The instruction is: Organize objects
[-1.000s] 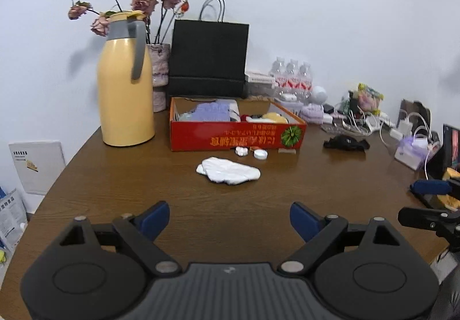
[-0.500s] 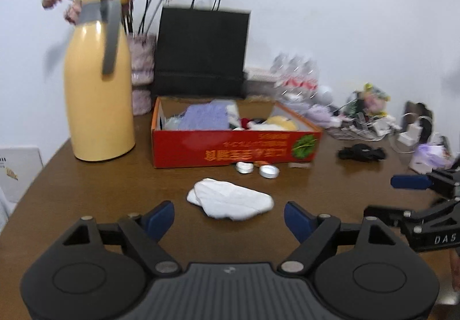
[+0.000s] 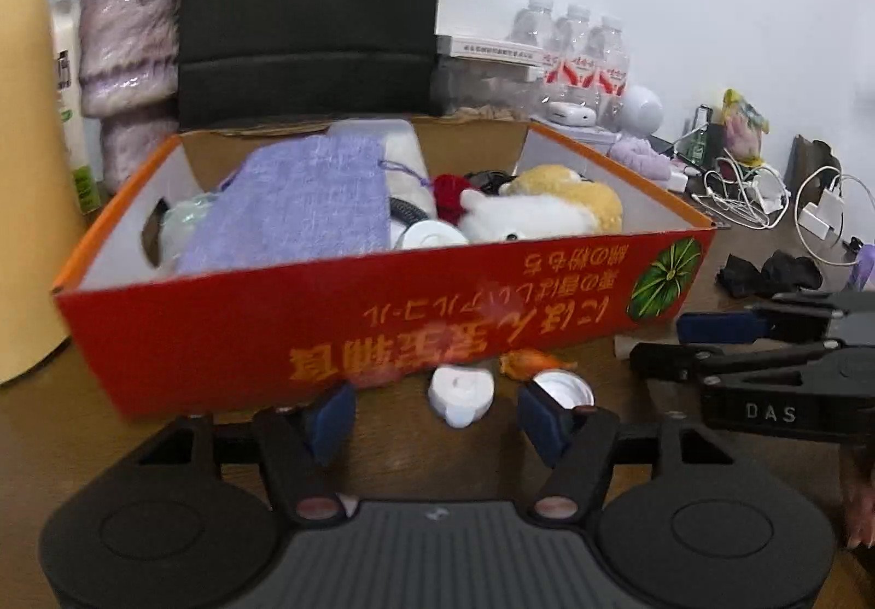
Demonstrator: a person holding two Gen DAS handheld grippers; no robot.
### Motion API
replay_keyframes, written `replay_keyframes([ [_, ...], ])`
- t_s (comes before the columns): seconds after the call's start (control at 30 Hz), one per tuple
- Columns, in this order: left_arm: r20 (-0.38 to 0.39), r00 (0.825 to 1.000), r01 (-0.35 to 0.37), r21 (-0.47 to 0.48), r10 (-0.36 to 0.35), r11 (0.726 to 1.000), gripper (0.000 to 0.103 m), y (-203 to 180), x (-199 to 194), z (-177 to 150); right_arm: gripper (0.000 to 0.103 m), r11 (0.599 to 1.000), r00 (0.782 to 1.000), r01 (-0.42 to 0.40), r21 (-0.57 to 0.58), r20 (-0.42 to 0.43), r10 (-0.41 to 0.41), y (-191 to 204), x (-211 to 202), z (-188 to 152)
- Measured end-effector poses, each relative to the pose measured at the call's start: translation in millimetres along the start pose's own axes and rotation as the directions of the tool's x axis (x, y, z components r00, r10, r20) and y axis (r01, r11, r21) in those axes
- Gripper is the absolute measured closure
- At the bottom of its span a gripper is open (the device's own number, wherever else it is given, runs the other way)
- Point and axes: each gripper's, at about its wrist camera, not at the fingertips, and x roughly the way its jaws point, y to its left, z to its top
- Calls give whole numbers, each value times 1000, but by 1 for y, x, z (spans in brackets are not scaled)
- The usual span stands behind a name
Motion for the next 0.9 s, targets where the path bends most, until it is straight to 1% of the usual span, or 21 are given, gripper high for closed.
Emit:
replay_keyframes([
  [0.03, -1, 1000, 7, 9, -7, 1000, 41, -3, 2, 1, 71, 1000, 1000, -6, 5, -1, 6, 0, -1, 0],
  [0.07, -1, 1000, 6, 23, -6, 1000, 46, -6, 3, 1, 80, 1000, 1000, -2, -4, 1, 2, 1, -1, 0],
  [0.1, 1, 1000, -3, 33, 3, 999, 64, -9, 3, 1, 86, 1000, 1000, 0, -6, 5, 0, 3, -3, -1],
  [0.13, 2, 1000, -9, 41, 9, 999, 79, -11, 1, 1, 87, 1000, 1000, 12, -12, 6, -12, 6, -4, -2],
  [0.23, 6, 1000, -5, 39, 5, 999, 79, -11, -2, -2, 93, 999, 1000, 30, -33, 7, -30, 9, -6, -2],
  [0.3, 7, 1000, -20, 42, 19, 999, 79, -12, -3, -2, 96, 998, 999, 38, -42, 7, -37, 11, -9, -4],
  [0.4, 32, 998, -48, 44, 47, 998, 79, -13, -11, -1, 97, 998, 999, 38, -40, 13, -38, 10, -13, -6],
  [0.47, 64, 995, -73, 44, 70, 996, 79, -17, -29, 1, 97, 997, 998, 62, -56, 25, -61, 13, -18, -9],
  [0.5, 100, 991, -95, 38, 91, 995, 79, -21, -48, 1, 97, 993, 995, 92, -70, 36, -90, 17, -23, -10],
  [0.53, 132, 986, -106, 27, 102, 994, 79, -25, -65, -1, 98, 987, 990, 135, -86, 54, -131, 21, -31, -13],
  [0.57, 161, 981, -110, 3, 108, 994, 79, -28, -86, -5, 98, 984, 985, 159, -84, 80, -152, 24, -43, -17],
  [0.6, 183, 978, -100, -28, 104, 995, 79, -30, -109, -11, 98, 986, 984, 154, -61, 103, -147, 25, -58, -21],
  [0.67, 211, 975, -64, -59, 75, 996, 79, -33, -145, -26, 98, 994, 986, 110, -2, 128, -109, 26, -88, -33],
  [0.7, 225, 972, -59, -45, 67, 997, 79, -36, -160, -36, 98, 996, 986, 82, 23, 140, -84, 28, -105, -40],
  [0.73, 237, 969, -75, -17, 77, 997, 79, -40, -175, -47, 98, 997, 986, 61, 42, 150, -66, 30, -121, -47],
  [0.77, 236, 966, -107, 12, 101, 994, 79, -44, -188, -60, 98, 997, 985, 46, 60, 161, -55, 32, -136, -54],
  [0.83, 204, 969, -146, 29, 137, 989, 79, -48, -204, -78, 98, 994, 983, -2, 110, 180, -18, 35, -169, -69],
  [0.9, 156, 980, -128, -3, 127, 992, 79, -46, -219, -95, 98, 990, 981, -47, 137, 193, 20, 39, -196, -82],
])
